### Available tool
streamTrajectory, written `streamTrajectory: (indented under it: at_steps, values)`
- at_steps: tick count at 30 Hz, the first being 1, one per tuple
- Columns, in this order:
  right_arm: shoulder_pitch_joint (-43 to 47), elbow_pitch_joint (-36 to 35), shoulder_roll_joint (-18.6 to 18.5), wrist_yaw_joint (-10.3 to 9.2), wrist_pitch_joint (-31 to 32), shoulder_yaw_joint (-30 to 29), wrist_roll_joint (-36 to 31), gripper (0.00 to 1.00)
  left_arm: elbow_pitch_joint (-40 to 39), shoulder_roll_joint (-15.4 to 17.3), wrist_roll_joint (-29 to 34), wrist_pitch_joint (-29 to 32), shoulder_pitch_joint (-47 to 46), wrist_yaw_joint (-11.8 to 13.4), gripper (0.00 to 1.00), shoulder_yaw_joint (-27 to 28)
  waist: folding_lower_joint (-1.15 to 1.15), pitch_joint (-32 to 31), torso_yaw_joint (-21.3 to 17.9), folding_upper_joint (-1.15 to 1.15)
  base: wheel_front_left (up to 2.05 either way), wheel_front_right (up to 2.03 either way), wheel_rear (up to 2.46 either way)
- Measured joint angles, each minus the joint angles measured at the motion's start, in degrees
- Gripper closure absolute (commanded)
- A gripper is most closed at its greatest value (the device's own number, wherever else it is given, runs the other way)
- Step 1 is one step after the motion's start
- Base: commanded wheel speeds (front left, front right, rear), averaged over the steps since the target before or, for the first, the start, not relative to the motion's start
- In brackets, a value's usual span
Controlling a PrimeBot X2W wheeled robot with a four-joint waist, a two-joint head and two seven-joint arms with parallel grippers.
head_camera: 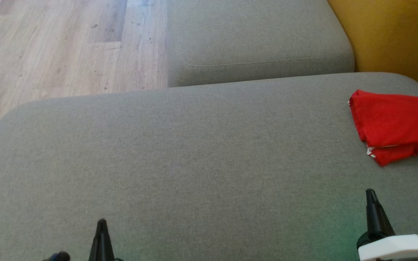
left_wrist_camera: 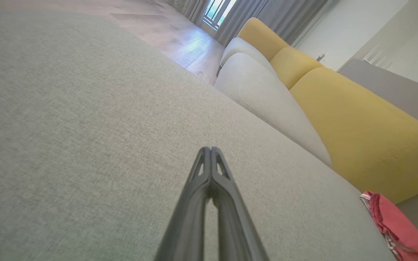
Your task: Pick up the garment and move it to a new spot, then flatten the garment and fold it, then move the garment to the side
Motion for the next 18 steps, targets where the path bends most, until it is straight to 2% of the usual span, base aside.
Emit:
streamTrajectory:
  at_steps: [18]
  values:
    - [-2.32, 0.71, 1.22, 0.0, 2.72, -1.96, 11.09, 1.0, 0.81, 0.13, -11.94, 2.61, -3.39, -1.88, 1.0, 3.03, 0.0, 1.23, -0.04, 0.0, 0.0, 0.0, 0.0]
